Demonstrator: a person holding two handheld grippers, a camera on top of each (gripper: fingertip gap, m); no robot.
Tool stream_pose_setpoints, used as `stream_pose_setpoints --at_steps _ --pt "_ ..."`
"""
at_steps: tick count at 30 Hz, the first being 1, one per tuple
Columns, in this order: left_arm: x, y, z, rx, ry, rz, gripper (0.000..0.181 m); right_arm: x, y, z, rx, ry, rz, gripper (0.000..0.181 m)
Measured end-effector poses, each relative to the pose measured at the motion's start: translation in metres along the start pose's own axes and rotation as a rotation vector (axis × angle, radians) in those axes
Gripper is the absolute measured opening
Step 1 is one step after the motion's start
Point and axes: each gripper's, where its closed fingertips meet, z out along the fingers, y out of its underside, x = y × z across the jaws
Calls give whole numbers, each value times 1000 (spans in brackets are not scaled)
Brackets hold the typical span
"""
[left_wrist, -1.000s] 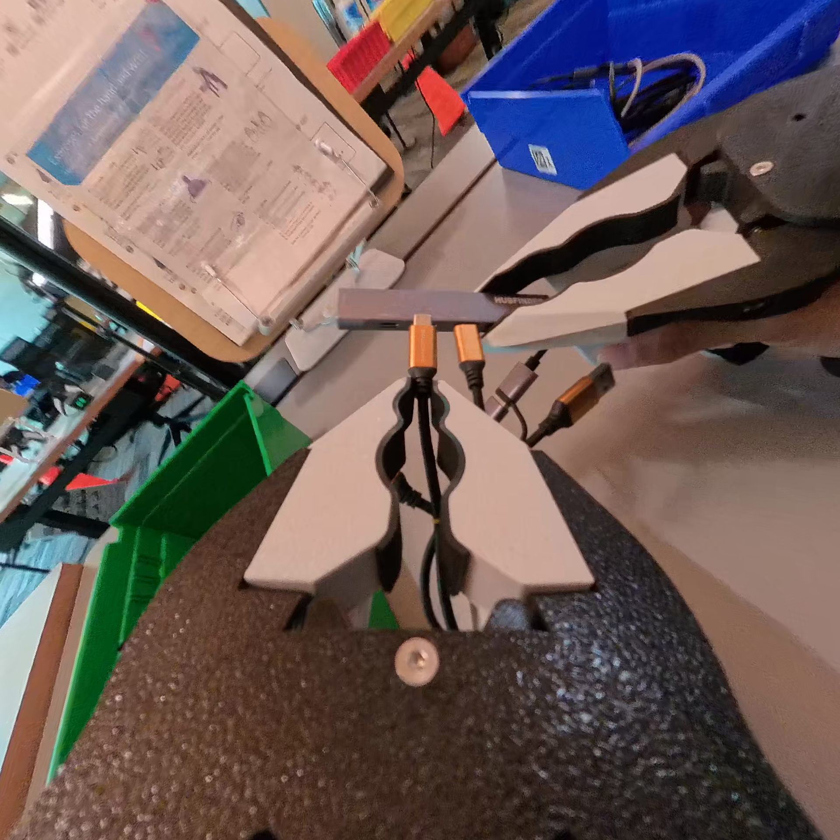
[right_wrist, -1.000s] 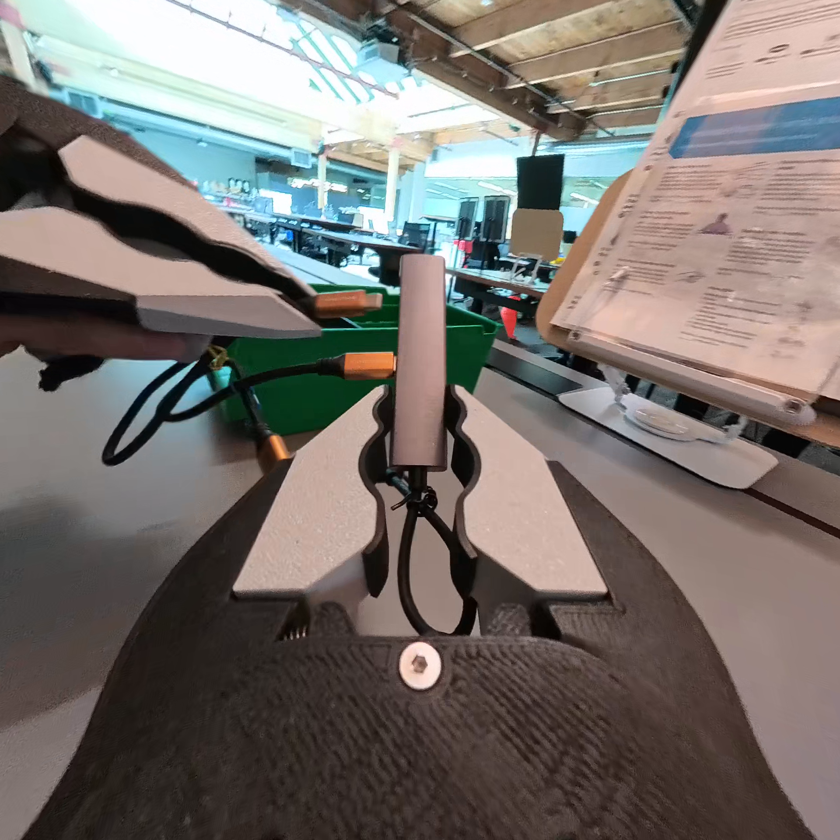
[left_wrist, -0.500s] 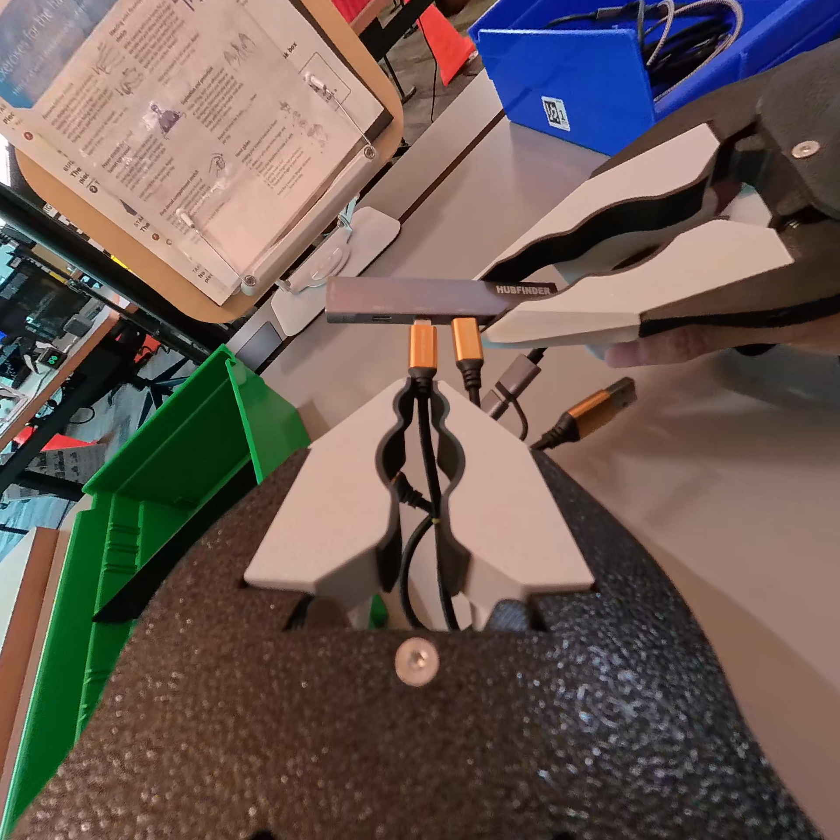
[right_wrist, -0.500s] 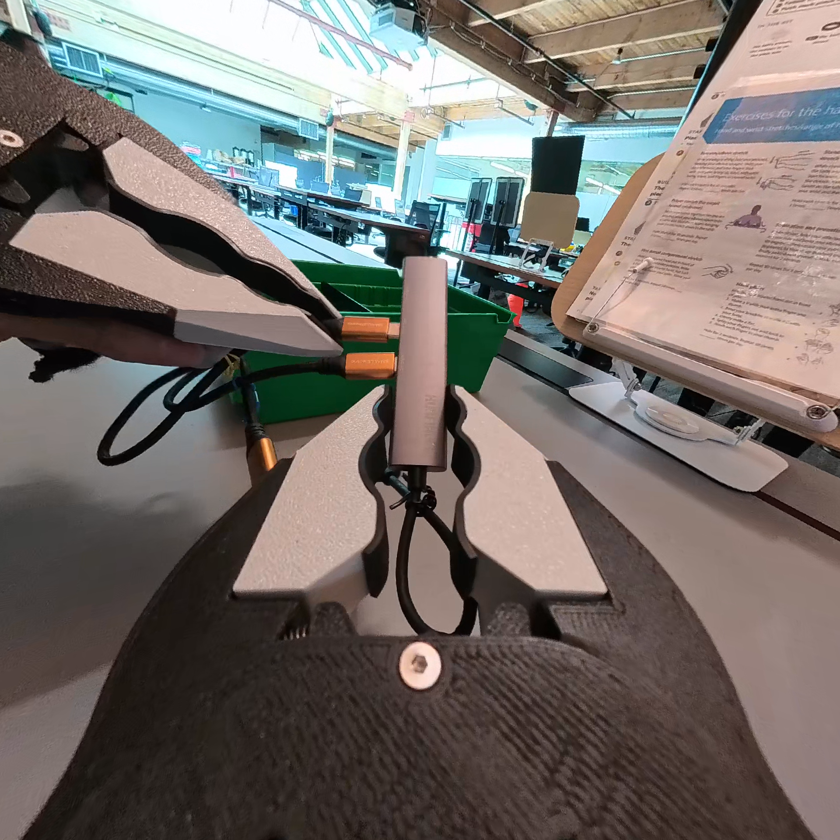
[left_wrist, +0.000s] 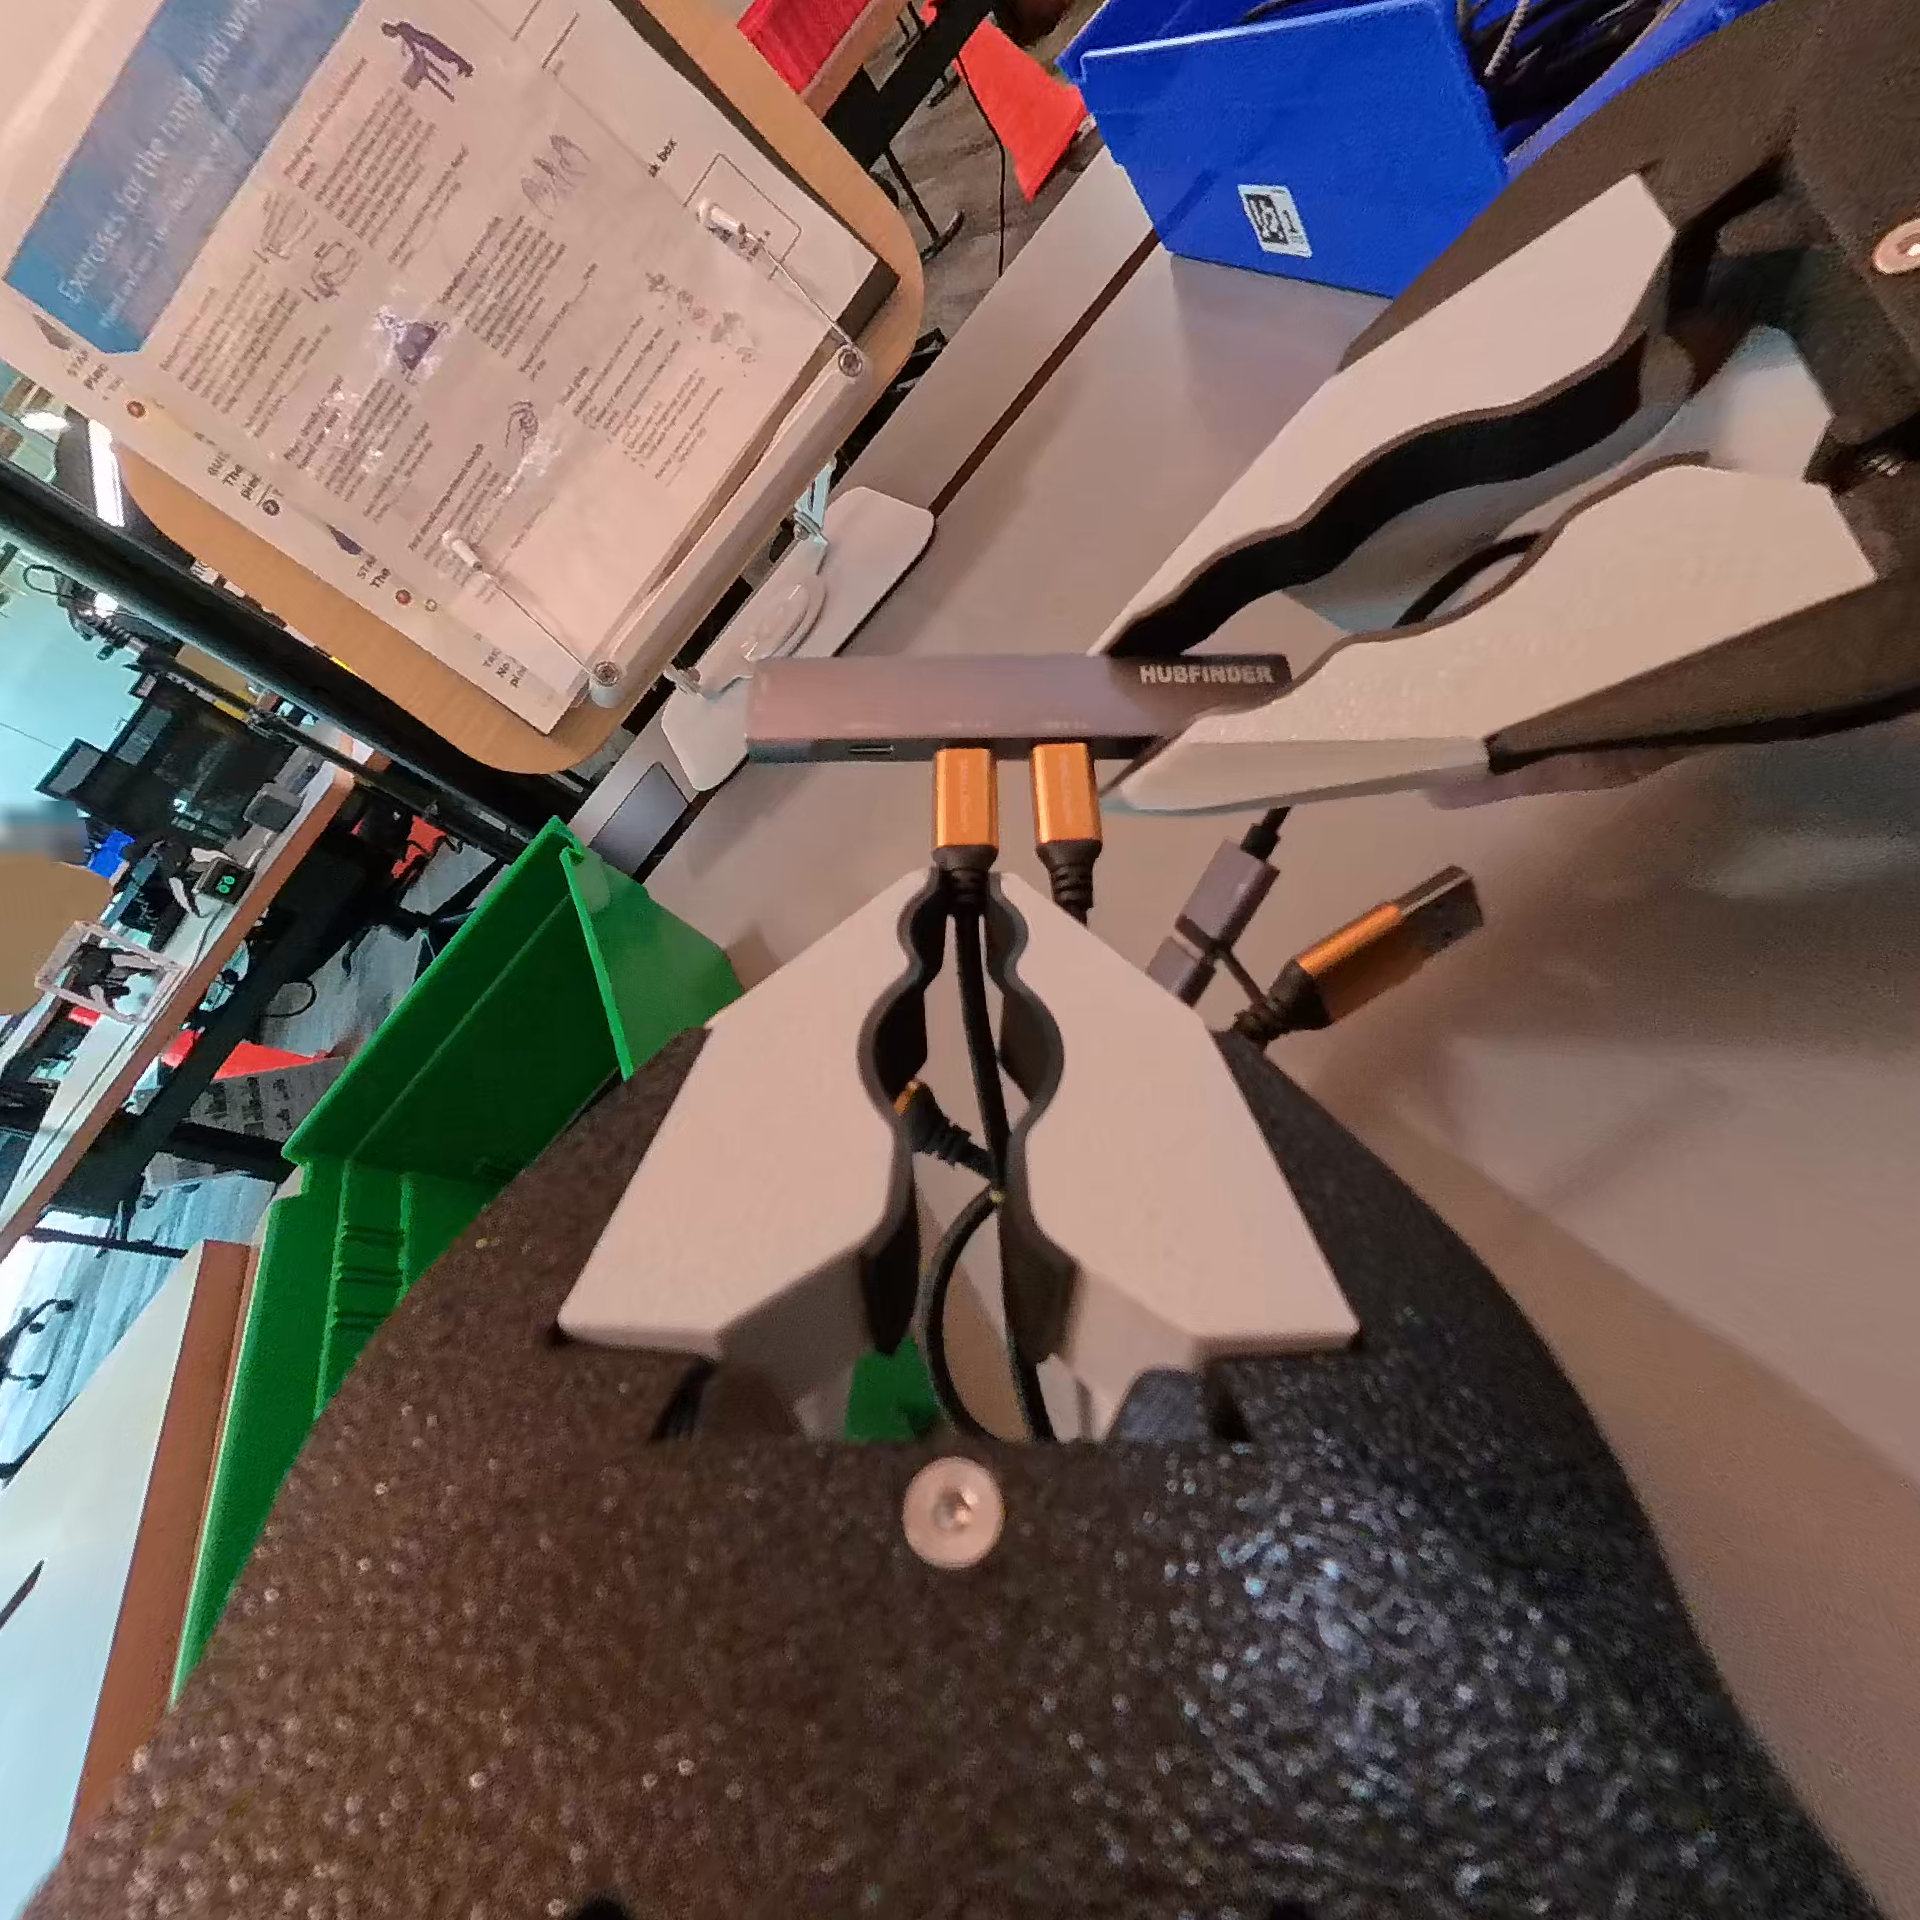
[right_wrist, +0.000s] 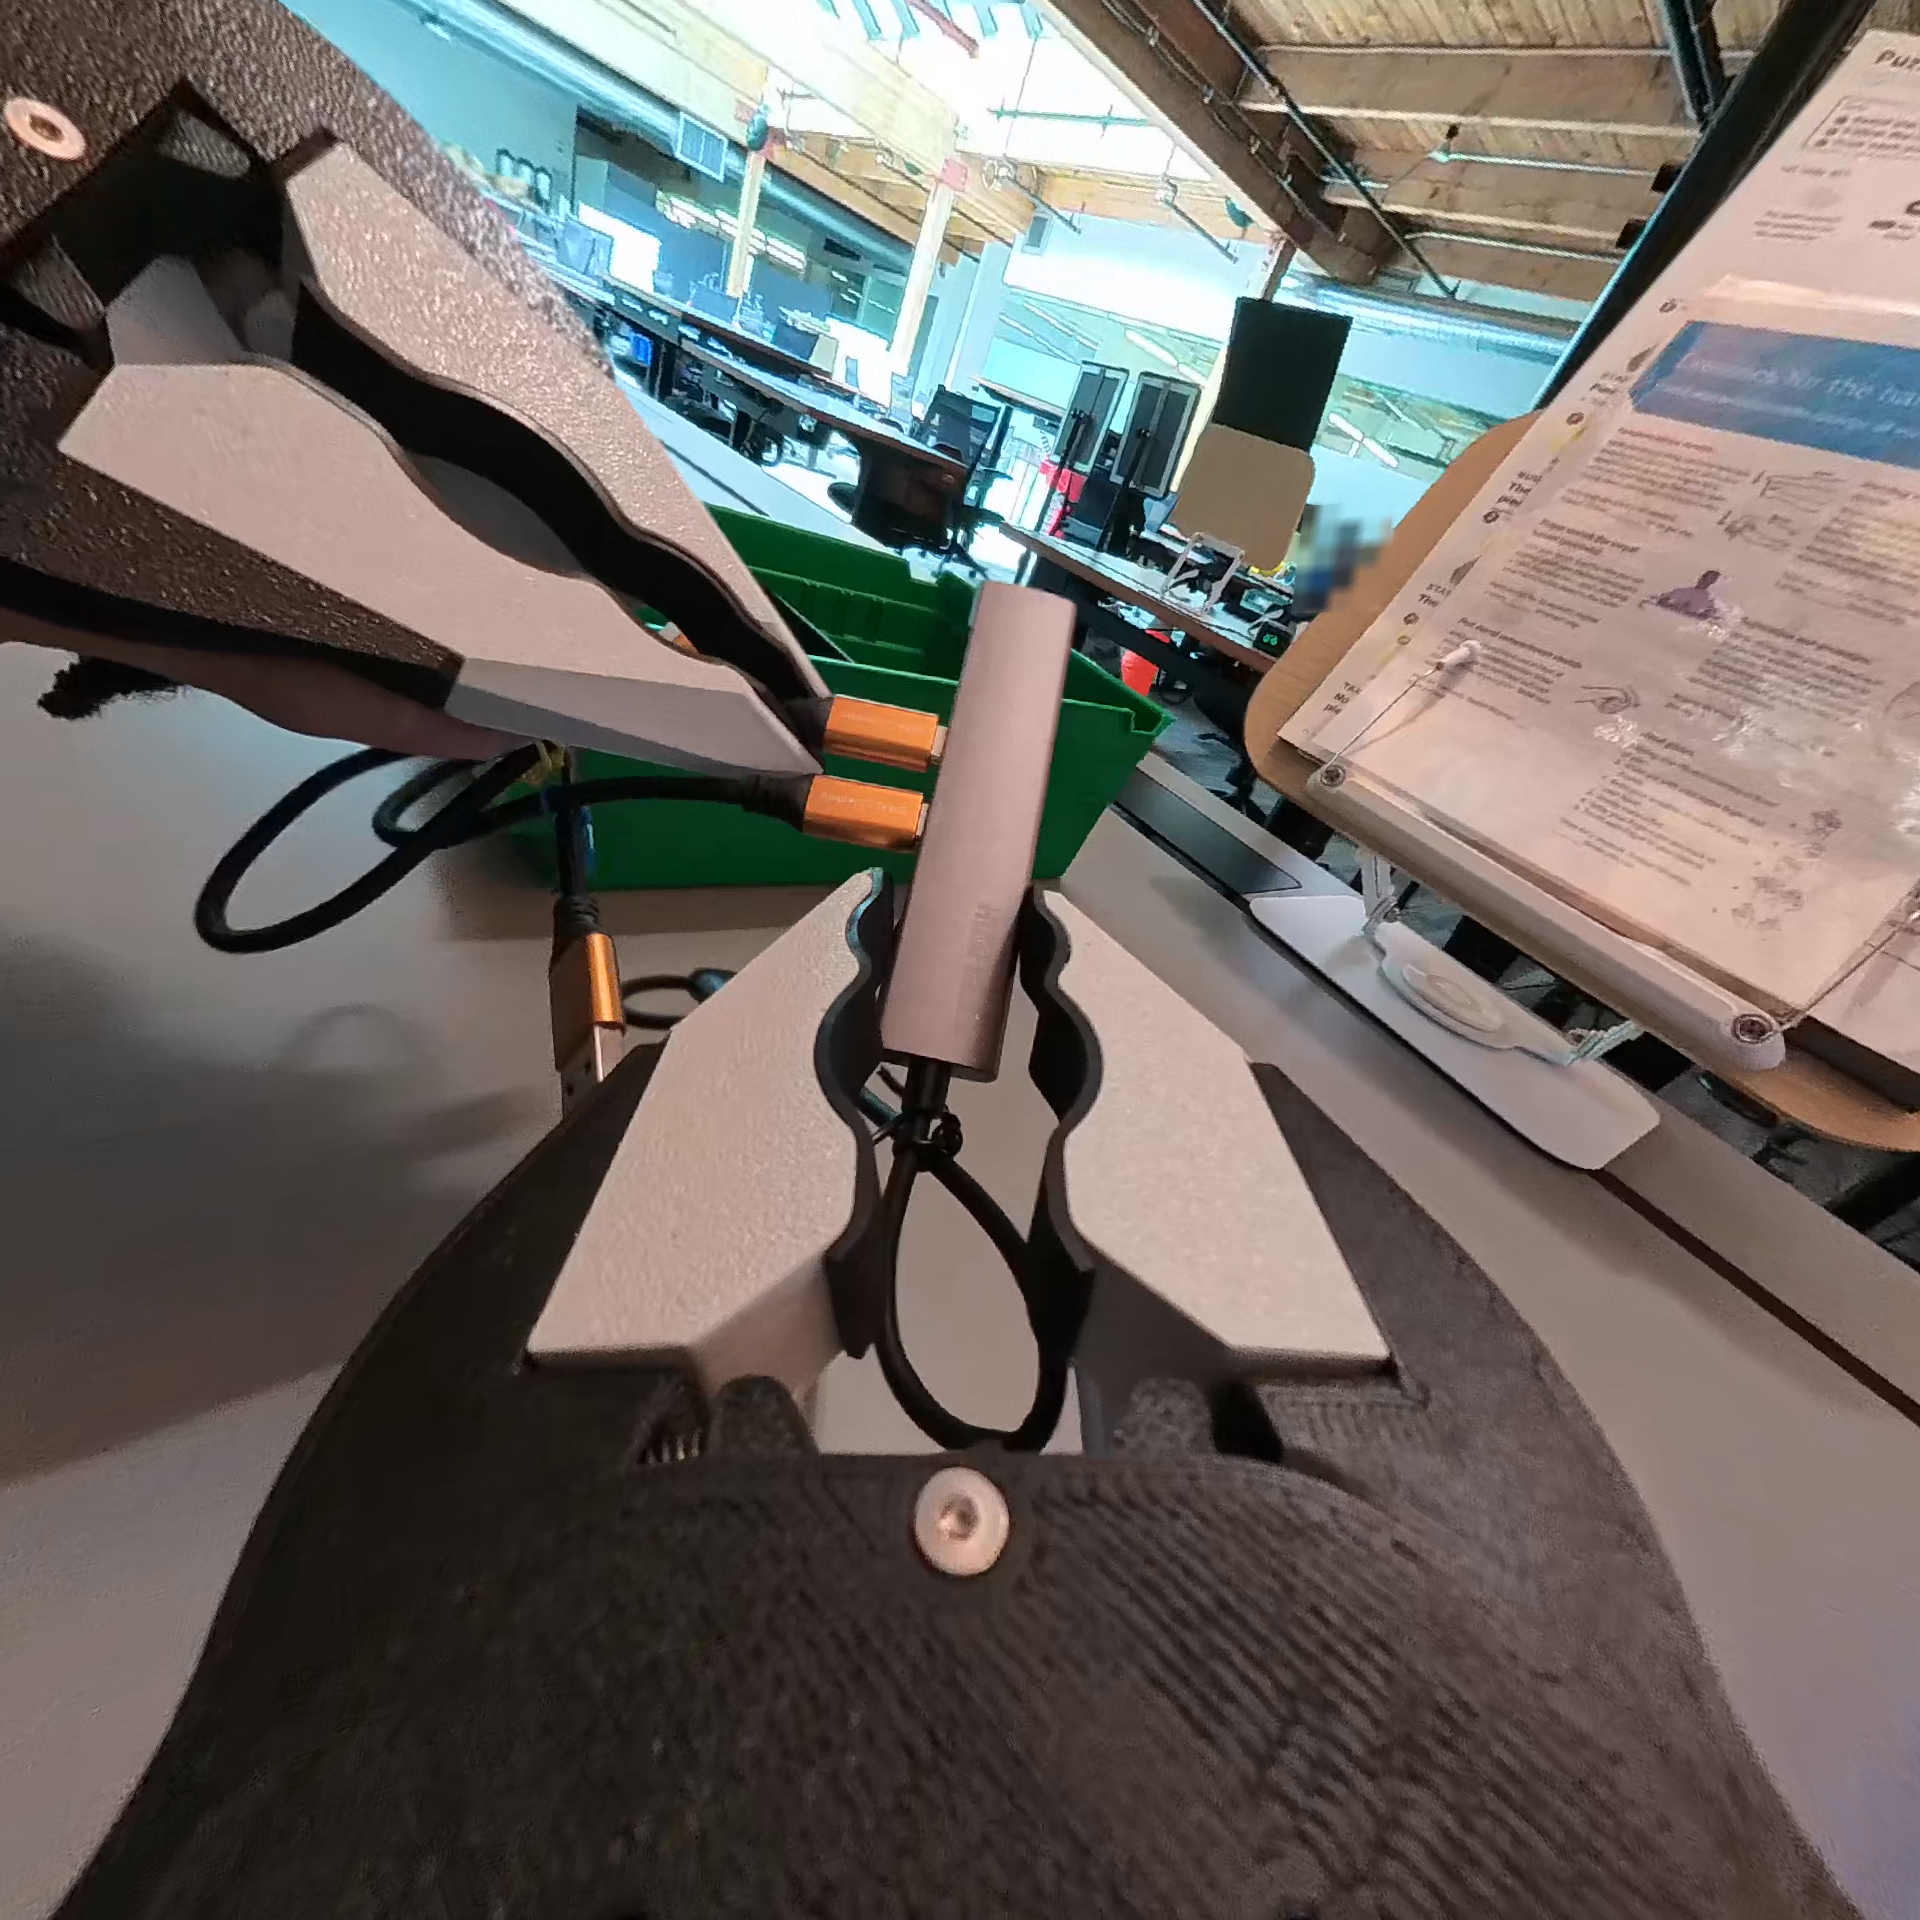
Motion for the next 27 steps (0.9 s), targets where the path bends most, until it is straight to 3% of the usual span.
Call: stream_pose_setpoints --at_steps 11,17,22,27 --pt "-2 0 2 9 24 51 5 -3 2 1 -19 4 -62 24" --pt "4 -7 -1 106 58 -62 9 10 -9 -2 26 111 -129 23" --pt "-7 -16 -25 248 46 -200 37 44 -11 -17 -35 233 -169 23" --pt "-4 16 -23 198 96 -284 51 114 -29 -64 -87 487 -145 23"
